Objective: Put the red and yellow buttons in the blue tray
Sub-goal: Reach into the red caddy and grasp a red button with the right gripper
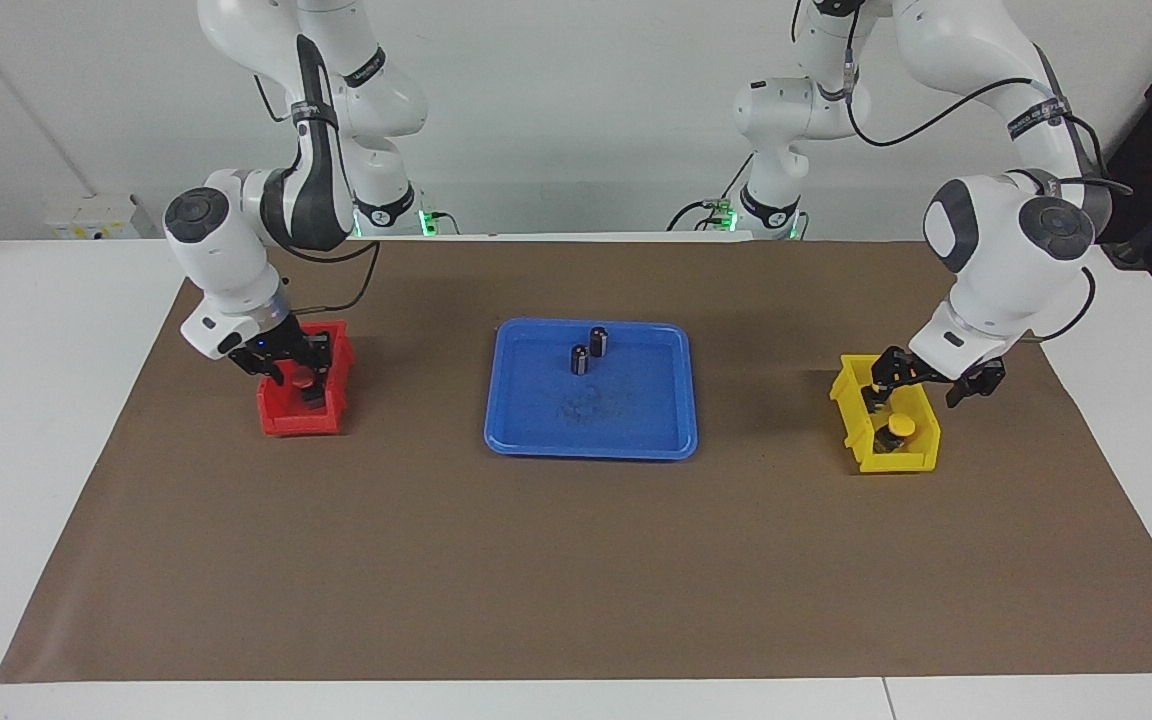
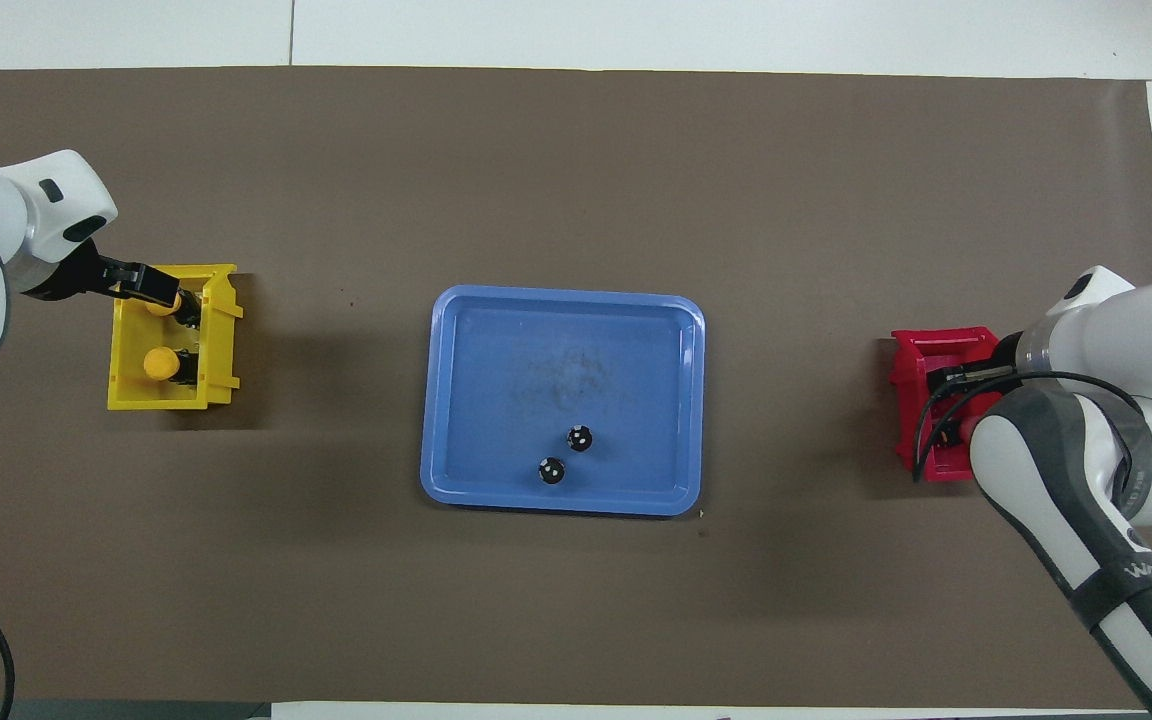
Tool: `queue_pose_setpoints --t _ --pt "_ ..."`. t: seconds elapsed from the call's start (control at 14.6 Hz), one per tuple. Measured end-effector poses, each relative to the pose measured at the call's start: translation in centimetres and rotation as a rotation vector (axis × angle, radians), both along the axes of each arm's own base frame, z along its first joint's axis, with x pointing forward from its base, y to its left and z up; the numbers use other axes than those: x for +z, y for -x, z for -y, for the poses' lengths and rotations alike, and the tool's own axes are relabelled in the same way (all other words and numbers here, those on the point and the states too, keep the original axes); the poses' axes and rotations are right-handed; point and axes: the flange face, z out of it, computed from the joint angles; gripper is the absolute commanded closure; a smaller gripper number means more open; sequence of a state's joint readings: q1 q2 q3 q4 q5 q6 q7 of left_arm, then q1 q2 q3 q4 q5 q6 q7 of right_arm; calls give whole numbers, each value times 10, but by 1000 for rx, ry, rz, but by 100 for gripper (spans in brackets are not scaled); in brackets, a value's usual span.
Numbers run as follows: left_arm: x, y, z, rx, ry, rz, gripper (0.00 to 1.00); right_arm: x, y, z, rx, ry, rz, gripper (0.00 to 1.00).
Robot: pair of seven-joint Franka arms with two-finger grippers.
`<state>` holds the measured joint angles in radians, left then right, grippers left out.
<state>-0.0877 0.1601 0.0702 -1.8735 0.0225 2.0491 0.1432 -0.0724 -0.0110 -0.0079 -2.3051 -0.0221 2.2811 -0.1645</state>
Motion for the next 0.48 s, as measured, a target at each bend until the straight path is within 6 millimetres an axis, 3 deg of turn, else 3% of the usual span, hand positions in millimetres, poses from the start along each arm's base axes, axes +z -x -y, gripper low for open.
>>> queue_pose_setpoints --t 0.14,0.34,0.48 --pt "4 -5 -11 119 40 47 0 0 1 0 0 0 0 58" --pt "5 -7 -13 176 50 65 0 1 1 0 1 0 2 80" --pt "5 -7 -11 183 53 68 0 4 0 -1 2 0 5 81"
